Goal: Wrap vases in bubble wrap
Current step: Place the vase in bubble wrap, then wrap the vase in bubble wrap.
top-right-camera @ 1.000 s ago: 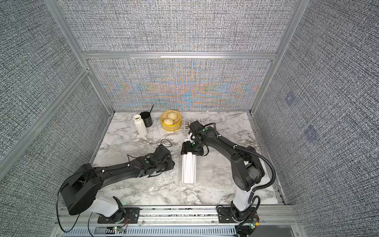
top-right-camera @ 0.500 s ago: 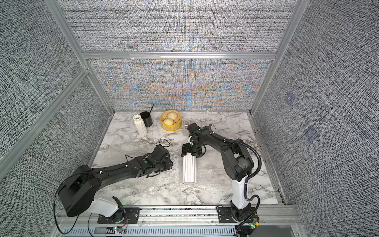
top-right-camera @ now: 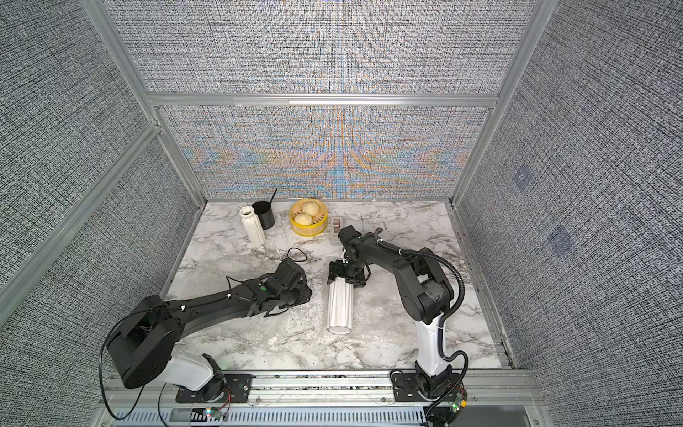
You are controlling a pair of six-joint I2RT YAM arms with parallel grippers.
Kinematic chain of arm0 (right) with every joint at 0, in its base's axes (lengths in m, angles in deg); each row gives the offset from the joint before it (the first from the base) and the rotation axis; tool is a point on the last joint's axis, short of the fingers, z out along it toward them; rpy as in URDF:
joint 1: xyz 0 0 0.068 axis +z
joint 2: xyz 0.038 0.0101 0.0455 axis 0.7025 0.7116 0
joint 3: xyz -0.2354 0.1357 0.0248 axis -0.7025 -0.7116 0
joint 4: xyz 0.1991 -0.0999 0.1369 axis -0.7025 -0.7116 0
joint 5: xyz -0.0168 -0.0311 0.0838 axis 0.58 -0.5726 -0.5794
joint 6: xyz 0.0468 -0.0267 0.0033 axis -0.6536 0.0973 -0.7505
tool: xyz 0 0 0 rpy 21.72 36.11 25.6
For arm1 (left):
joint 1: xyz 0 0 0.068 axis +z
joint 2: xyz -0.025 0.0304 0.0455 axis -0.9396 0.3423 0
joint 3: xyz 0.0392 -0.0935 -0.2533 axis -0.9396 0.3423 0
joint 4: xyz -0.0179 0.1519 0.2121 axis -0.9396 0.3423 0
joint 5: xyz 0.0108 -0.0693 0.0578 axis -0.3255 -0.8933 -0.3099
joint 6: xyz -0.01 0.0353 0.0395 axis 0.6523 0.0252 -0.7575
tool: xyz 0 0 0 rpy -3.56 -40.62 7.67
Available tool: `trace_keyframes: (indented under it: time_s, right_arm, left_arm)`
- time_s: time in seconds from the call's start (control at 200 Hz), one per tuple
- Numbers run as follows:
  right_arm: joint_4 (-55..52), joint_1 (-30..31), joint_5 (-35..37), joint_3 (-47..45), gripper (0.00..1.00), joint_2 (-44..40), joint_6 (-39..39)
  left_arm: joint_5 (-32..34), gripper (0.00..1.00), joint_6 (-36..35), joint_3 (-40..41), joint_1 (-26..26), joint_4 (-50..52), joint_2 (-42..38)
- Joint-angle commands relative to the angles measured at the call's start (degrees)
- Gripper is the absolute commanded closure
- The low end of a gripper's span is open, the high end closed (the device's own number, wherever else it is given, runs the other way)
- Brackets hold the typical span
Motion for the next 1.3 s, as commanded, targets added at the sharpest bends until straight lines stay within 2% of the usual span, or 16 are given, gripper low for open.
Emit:
trace_keyframes:
  time_s: [0.0, 0.145, 0.43, 0.585, 0.75, 0.871, 0.951, 1.041, 1.116, 1.211, 1.296]
  right_arm:
    - [3.82, -0.06, 4.72, -0.45, 0.01, -0.12, 0.4]
    - [2.08, -0.61, 3.97, 0.25, 0.01, -1.58, 1.07]
    - [-4.88, -0.05, 9.06, 1.56, 0.01, -9.32, 3.94]
    - [-9.67, 5.11, 15.98, 4.5, 0.01, -13.1, 5.6]
    - [-15.98, 13.81, 27.07, 9.31, 0.02, -11.86, 2.83]
    - [-18.62, 19.41, 32.31, 12.63, 0.1, -8.36, -0.88]
    - [-20.21, 22.49, 34.61, 15.39, 0.21, -5.23, -3.67]
    - [-21.5, 25.16, 37.1, 17.87, 0.26, -1.93, -6.48]
    - [-22.97, 26.83, 38.76, 19.76, 0.29, 0.8, -8.32]
    - [-24.93, 27.9, 39.96, 21.62, 0.38, 4.2, -10.61]
    - [-25.65, 28.38, 41.28, 21.73, 0.4, 6.14, -12.35]
  left_arm:
    - [0.17, 0.61, -0.86, -0.61, 0.31, 0.68, 0.09]
    - [0.07, 0.61, -1.11, -0.76, 0.69, 1.37, -0.45]
    - [1.39, 0.61, -1.76, -0.31, 1.85, 3.03, -5.12]
    - [3.39, 0.61, -2.62, 1.06, 3.06, 4.63, -8.66]
    - [5.89, 0.6, -3.76, 4.41, 5.05, 6.5, -15.13]
    - [7.82, 0.58, -4.42, 7.32, 6.05, 6.66, -19.65]
    - [7.72, 0.56, -4.59, 7.77, 6.8, 7.89, -20.86]
    - [8.24, 0.55, -4.56, 8.47, 6.99, 8.9, -22.3]
    - [8.85, 0.54, -4.06, 9.77, 7.23, 9.02, -23.74]
    - [8.7, 0.53, -3.45, 11.16, 7.52, 8.97, -25.13]
    - [8.44, 0.52, -3.42, 11.55, 7.7, 9.43, -25.24]
